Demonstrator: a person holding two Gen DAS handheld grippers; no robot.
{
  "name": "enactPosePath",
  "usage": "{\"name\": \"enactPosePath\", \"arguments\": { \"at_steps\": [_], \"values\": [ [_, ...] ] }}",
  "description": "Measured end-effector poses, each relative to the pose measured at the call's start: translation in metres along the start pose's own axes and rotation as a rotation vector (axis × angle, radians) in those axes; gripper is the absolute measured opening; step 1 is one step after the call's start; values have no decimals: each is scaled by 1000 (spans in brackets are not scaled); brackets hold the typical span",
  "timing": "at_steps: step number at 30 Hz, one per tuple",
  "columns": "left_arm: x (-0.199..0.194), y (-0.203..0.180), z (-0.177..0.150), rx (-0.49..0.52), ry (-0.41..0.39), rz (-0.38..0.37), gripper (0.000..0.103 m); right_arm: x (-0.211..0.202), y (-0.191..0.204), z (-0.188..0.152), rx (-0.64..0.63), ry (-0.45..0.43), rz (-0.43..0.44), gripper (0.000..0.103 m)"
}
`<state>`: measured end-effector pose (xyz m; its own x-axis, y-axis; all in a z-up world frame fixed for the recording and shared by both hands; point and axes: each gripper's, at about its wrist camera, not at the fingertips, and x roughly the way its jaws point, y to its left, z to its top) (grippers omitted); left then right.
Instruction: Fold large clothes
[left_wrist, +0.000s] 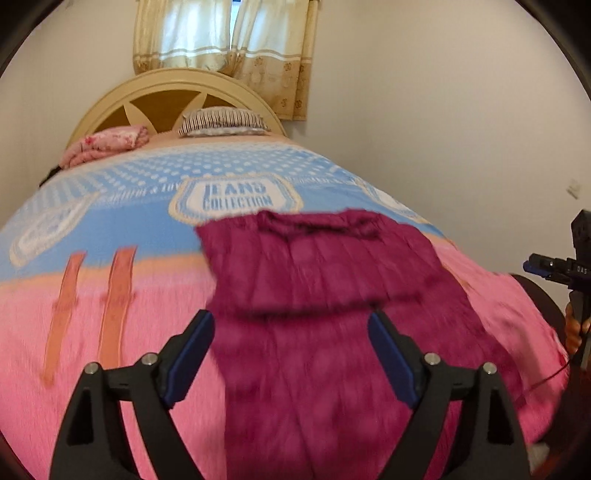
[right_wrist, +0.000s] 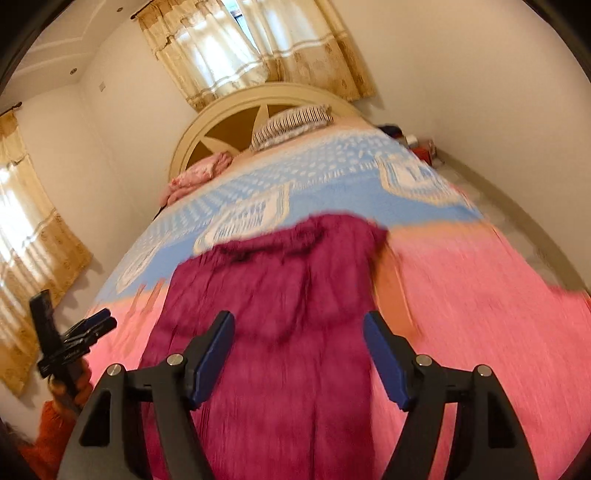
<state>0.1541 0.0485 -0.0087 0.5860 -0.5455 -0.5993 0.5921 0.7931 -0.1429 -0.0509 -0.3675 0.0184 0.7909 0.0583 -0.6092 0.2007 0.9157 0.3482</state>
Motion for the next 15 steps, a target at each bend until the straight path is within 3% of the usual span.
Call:
{"name": "enactPosePath", "arguments": {
  "at_steps": [4, 8, 10, 15],
  "values": [
    [-31, 6, -46, -21, 42, -1, 88, -64, -11, -40, 41, 47, 28, 72],
    [-47, 7, -86, -22, 87, -12, 88, -98, -20, -70, 81, 70, 50, 72],
    [-52, 7, -103, -35, 87, -12, 88, -93, -22, -90, 60, 89, 20, 72],
    [-40, 20, -147, -111, 144, 9, 88, -31, -22, -142, 9, 244, -66, 72]
  ]
}}
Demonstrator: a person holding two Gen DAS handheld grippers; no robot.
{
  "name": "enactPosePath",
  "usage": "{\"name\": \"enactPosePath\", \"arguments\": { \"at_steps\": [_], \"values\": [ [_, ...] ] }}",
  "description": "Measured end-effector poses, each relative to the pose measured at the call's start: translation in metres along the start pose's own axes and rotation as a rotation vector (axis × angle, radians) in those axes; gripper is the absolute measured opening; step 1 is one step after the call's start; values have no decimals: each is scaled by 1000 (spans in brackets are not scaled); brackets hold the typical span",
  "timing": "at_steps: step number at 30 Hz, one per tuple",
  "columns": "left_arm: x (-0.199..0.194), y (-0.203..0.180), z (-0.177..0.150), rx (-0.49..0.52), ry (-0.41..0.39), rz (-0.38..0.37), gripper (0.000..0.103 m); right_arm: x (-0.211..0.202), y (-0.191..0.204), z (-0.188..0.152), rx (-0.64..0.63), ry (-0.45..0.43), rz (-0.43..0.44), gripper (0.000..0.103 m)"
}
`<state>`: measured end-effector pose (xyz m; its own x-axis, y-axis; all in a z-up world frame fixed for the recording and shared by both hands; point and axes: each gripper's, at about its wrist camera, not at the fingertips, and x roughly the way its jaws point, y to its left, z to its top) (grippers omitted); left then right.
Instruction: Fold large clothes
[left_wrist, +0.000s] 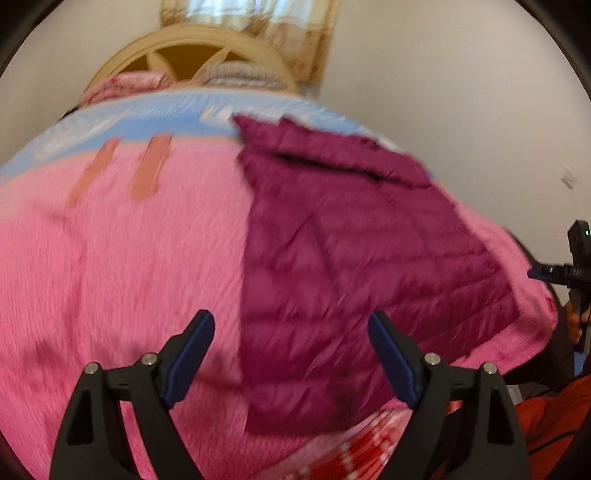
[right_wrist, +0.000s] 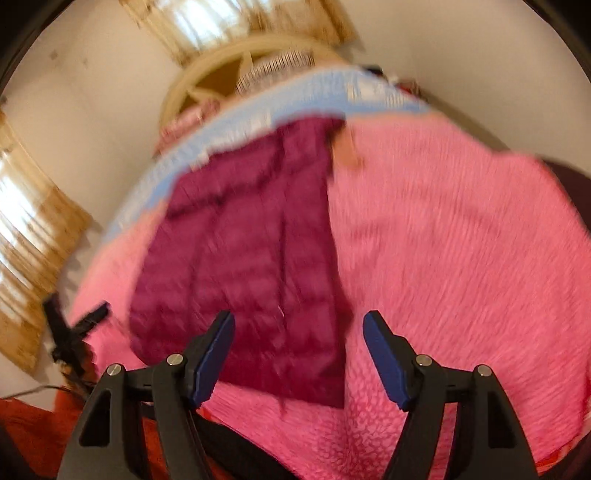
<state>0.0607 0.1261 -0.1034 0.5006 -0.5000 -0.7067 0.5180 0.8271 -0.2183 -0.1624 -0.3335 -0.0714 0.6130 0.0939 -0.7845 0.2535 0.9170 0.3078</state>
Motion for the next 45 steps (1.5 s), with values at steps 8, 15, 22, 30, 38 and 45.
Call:
{"name": "enactPosePath", "arguments": {
  "at_steps": [8, 15, 22, 30, 38, 45],
  "values": [
    [32, 8, -29, -47, 79, -41, 88, 68, 23, -14, -131, 99, -54, 72],
    [59, 21, -31, -115, 112, -110, 88, 82, 39, -21, -233, 131, -111, 72],
    [56, 21, -33, -157, 132, -236, 33, 86, 46, -29, -325, 160, -155, 24],
    [7, -15, -14, -18, 5, -307, 10, 45, 22, -30, -92, 66, 110, 4],
    [-72, -34, 13, 63, -199, -440, 10, -52, 28, -25, -35, -115, 315, 3],
    [-94, -25, 70, -13, -297, -450, 10, -95, 19, 25, 15, -212, 407, 3]
  ]
}}
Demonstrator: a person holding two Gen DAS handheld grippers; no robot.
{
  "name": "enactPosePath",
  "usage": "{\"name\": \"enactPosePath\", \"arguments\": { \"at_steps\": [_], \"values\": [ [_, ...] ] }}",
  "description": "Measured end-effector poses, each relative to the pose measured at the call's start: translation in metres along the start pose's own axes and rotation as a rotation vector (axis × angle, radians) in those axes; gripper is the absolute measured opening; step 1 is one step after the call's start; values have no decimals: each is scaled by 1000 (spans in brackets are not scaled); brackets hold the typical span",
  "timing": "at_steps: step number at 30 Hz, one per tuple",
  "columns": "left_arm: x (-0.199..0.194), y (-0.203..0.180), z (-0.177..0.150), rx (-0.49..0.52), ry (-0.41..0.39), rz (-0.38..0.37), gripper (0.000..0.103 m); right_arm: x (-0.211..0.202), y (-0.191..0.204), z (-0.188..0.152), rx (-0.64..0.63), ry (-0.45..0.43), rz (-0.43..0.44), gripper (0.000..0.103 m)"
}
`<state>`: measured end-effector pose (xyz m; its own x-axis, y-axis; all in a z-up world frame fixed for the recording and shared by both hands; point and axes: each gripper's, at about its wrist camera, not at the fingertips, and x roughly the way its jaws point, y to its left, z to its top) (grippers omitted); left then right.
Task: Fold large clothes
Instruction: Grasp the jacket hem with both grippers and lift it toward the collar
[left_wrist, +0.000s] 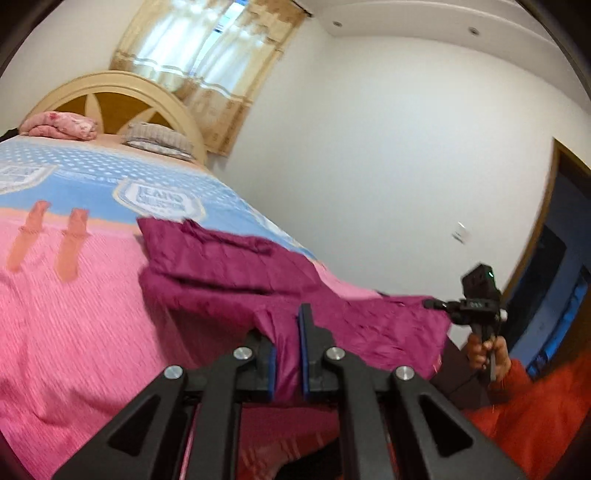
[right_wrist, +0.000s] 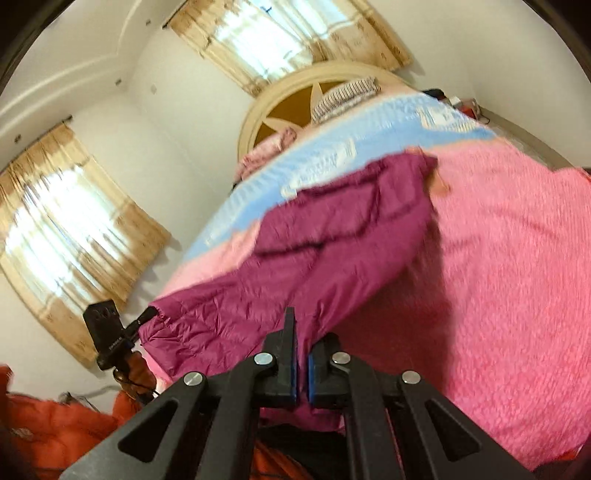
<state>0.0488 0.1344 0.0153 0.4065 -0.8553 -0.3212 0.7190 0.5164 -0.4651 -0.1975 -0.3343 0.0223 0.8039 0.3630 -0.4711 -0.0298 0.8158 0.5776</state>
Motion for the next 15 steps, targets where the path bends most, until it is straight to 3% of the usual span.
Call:
{"name": "enactPosePath", "arguments": {
  "at_steps": [8, 15],
  "values": [
    [73, 76, 88, -189, 50, 191, 10, 50, -17, 111, 74, -83, -6, 3],
    [169, 136, 113, -242, 176, 376, 10, 152, -70, 191, 173, -57, -120, 3]
  ]
}}
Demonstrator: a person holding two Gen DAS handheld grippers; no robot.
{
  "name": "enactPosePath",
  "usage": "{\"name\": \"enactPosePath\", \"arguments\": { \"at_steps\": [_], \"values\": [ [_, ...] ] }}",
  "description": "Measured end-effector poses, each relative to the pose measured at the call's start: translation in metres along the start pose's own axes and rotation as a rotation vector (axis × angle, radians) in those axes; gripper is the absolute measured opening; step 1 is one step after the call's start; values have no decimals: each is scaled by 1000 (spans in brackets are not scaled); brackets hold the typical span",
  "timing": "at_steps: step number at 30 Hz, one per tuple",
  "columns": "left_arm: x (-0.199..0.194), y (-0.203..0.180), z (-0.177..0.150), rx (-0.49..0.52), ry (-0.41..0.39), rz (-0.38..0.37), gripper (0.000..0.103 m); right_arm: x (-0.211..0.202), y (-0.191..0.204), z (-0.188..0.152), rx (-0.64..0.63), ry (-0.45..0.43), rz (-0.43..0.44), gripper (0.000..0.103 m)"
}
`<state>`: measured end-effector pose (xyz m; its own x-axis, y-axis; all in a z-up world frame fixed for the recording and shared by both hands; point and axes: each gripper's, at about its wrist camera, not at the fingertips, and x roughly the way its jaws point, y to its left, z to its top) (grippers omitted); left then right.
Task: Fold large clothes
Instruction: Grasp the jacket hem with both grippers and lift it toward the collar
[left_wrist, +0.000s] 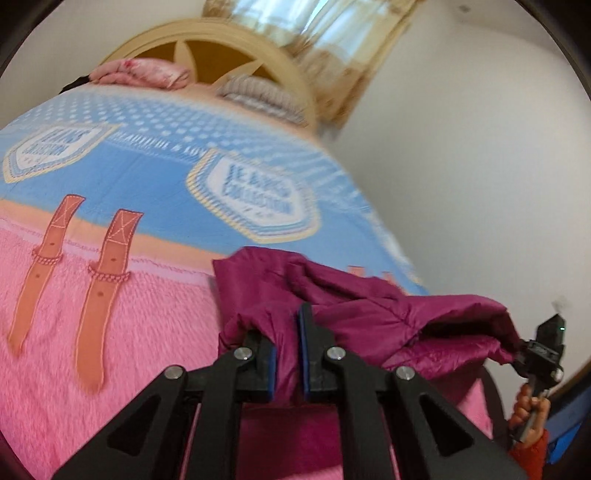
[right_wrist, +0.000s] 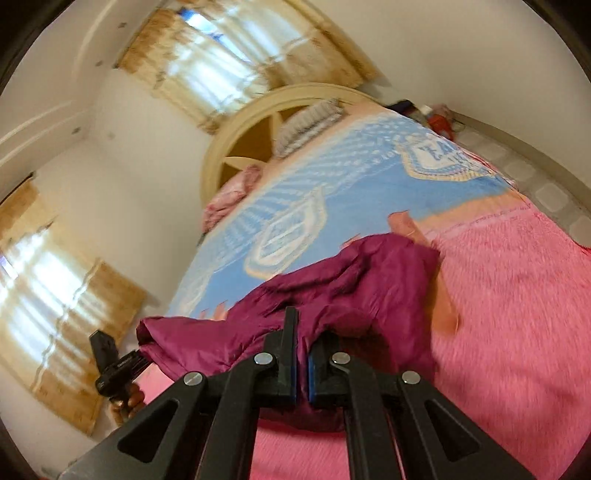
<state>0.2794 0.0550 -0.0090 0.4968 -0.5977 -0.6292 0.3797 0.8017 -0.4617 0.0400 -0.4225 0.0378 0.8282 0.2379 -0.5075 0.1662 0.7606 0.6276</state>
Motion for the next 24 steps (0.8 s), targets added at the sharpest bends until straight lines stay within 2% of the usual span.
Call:
{"name": "enactPosePath", "arguments": {
  "at_steps": [5, 10, 15, 17, 19, 22, 23, 24],
  "values": [
    [60, 11, 21, -52, 68, 81, 10, 67, -36, 28, 96, 27, -54, 3],
    [101, 14, 35, -57, 118, 144, 10, 115, -63, 35, 157, 57, -99, 3],
    [130, 20, 40, -85, 174, 168, 13, 149, -89, 41, 219, 86, -132, 3],
    [139, 28, 45, -132, 203, 140, 15, 157, -97, 41, 254, 96, -144, 3],
    [140, 39, 52, -211, 228, 81, 19, 163, -109, 43, 310, 107, -118, 4],
    [128, 60, 67, -314, 222, -18, 24, 154, -128, 47, 421, 66, 28, 7],
    [115, 68, 73, -336, 191, -32, 32, 144, -134, 51, 452, 27, 79, 7],
    [104, 71, 78, -338, 155, -12, 41, 133, -138, 54, 478, -21, 124, 8]
  ]
}}
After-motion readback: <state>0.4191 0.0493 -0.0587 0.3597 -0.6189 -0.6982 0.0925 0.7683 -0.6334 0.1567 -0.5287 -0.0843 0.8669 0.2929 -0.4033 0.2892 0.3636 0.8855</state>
